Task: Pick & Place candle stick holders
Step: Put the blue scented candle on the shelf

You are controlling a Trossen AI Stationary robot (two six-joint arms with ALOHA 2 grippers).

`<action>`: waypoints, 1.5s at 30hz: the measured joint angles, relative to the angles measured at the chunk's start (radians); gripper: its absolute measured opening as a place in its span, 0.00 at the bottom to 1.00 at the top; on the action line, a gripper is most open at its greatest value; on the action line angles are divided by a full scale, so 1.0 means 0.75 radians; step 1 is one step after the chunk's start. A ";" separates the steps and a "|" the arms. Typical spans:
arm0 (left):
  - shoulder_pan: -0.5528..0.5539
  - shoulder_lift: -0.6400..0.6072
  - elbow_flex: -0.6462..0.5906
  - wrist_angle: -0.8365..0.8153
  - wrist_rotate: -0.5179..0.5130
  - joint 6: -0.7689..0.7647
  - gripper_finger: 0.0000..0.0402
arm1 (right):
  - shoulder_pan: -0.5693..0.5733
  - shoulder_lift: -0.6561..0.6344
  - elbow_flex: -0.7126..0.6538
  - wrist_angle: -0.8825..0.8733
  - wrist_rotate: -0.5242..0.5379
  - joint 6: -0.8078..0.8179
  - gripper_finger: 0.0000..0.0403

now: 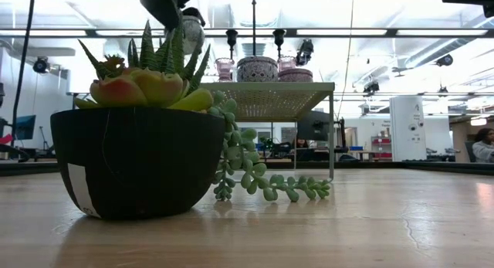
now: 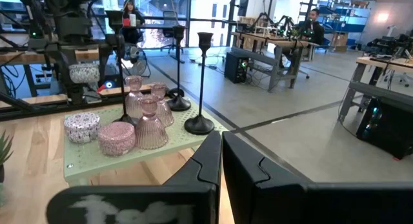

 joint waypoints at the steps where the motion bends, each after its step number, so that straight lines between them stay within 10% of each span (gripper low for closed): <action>1: 0.000 0.000 0.005 0.003 0.000 0.024 0.75 | 0.000 0.000 0.000 0.000 0.000 0.000 0.02; 45: -0.075 0.343 0.183 -0.003 -0.141 0.488 0.76 | 0.000 0.000 0.000 0.000 0.000 0.000 0.02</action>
